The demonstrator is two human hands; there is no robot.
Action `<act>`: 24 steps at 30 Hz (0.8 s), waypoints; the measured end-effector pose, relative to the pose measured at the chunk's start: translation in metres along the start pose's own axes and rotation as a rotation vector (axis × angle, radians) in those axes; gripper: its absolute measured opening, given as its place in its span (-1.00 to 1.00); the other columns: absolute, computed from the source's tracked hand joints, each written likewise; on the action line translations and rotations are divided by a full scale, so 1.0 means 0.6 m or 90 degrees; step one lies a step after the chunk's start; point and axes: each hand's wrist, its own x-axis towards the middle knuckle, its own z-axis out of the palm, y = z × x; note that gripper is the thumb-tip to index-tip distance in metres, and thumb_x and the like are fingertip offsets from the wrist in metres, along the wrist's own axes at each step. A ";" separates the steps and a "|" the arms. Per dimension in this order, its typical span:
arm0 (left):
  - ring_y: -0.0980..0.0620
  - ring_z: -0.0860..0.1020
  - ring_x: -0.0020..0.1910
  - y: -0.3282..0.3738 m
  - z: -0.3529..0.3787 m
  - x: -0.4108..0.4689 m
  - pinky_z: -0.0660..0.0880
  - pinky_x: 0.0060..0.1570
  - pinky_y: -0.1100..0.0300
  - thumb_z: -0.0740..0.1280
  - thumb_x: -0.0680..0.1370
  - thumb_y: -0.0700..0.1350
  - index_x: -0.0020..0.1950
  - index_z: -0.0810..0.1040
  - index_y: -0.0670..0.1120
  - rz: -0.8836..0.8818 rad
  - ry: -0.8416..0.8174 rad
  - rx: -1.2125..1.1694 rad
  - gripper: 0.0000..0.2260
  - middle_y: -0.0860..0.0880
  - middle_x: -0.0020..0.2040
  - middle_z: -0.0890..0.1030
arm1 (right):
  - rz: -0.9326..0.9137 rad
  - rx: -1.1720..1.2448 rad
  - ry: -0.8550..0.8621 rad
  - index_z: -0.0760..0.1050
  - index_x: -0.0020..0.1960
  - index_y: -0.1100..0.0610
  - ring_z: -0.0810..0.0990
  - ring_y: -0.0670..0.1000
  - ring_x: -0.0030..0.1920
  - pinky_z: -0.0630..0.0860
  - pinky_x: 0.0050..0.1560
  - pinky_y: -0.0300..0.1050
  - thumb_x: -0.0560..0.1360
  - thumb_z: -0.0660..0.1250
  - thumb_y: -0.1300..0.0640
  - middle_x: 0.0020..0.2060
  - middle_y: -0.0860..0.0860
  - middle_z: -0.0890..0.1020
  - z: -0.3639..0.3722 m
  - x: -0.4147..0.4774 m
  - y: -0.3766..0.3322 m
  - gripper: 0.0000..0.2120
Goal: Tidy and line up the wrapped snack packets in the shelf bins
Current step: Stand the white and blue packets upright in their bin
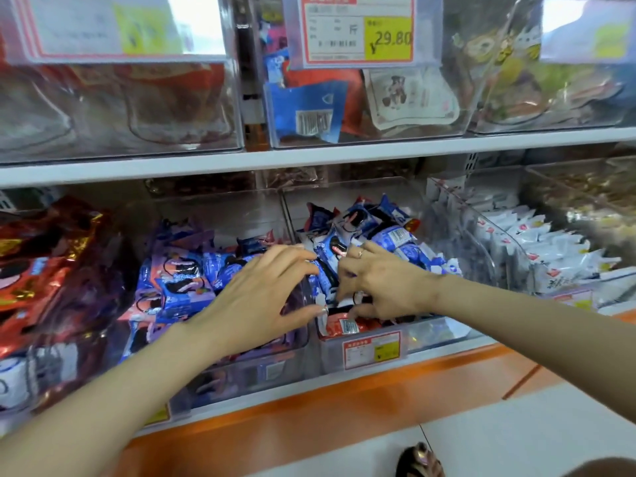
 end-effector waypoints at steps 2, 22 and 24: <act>0.07 0.32 0.32 0.001 -0.001 -0.001 0.34 0.23 0.15 0.07 0.51 0.30 0.26 0.46 -0.03 0.001 -0.001 0.000 -0.47 0.04 0.29 0.45 | 0.003 -0.021 -0.069 0.59 0.13 -0.02 0.37 0.06 0.08 0.13 0.11 -0.06 0.41 0.34 -0.22 -0.05 0.03 0.46 0.002 0.004 -0.013 -0.61; 0.14 0.31 0.32 0.005 -0.011 0.010 0.17 0.31 0.23 0.13 0.46 0.31 0.30 0.41 0.04 0.008 0.000 -0.076 -0.48 0.11 0.28 0.45 | 0.150 0.075 -0.140 0.42 0.25 -0.01 0.27 -0.02 0.24 0.19 0.24 -0.08 0.34 0.40 -0.24 0.25 -0.09 0.36 -0.068 -0.024 -0.001 -0.43; 0.14 0.33 0.25 0.011 -0.025 0.031 0.22 0.24 0.22 0.18 0.46 0.28 0.26 0.44 0.06 0.037 -0.002 -0.100 -0.53 0.12 0.23 0.47 | 0.216 0.077 -0.107 0.40 0.26 -0.03 0.30 -0.05 0.21 0.19 0.20 -0.10 0.34 0.42 -0.18 0.21 -0.09 0.43 -0.098 -0.049 0.010 -0.45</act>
